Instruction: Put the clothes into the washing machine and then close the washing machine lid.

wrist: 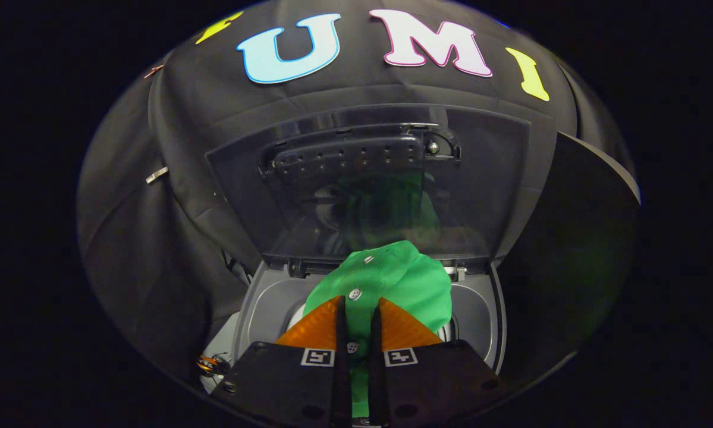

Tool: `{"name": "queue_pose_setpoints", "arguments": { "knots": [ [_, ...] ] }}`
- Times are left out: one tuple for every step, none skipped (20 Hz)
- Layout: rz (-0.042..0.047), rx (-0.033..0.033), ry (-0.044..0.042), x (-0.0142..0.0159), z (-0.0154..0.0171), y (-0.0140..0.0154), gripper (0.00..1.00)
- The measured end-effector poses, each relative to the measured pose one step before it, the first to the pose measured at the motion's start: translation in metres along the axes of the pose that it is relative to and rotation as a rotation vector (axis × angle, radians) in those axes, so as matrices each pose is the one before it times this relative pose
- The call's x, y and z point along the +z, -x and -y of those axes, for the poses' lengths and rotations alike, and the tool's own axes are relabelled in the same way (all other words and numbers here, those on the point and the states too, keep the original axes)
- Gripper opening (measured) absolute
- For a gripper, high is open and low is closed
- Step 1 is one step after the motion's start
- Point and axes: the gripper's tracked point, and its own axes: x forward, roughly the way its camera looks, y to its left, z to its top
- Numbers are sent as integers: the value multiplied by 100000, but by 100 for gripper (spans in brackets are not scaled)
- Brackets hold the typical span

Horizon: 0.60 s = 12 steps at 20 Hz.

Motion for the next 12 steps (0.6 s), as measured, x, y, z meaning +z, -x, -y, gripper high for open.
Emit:
{"name": "queue_pose_setpoints", "arguments": {
  "knots": [
    [557, 1168, 907, -187, -199, -451, 22],
    [-496, 1019, 201, -435, -40, -691, 23],
    [-874, 181, -53, -485, 70, -295, 38],
    [-319, 828, 208, -413, -31, -196, 54],
    [-487, -336, 870, -483, 218, -687, 70],
    [-212, 68, 1276, -390, 265, 268, 86],
    [357, -1211, 1438, -384, 306, -465, 100],
    [800, -969, 1518, -177, 480, -30, 100],
    [1429, 340, 715, 72, 87, 154, 100],
    [2218, 1002, -1, 351, 75, 35, 100],
    [2670, 770, -202, 449, -22, 450, 100],
    [3512, 718, -449, 806, 22, 462, 100]
  ]
}}
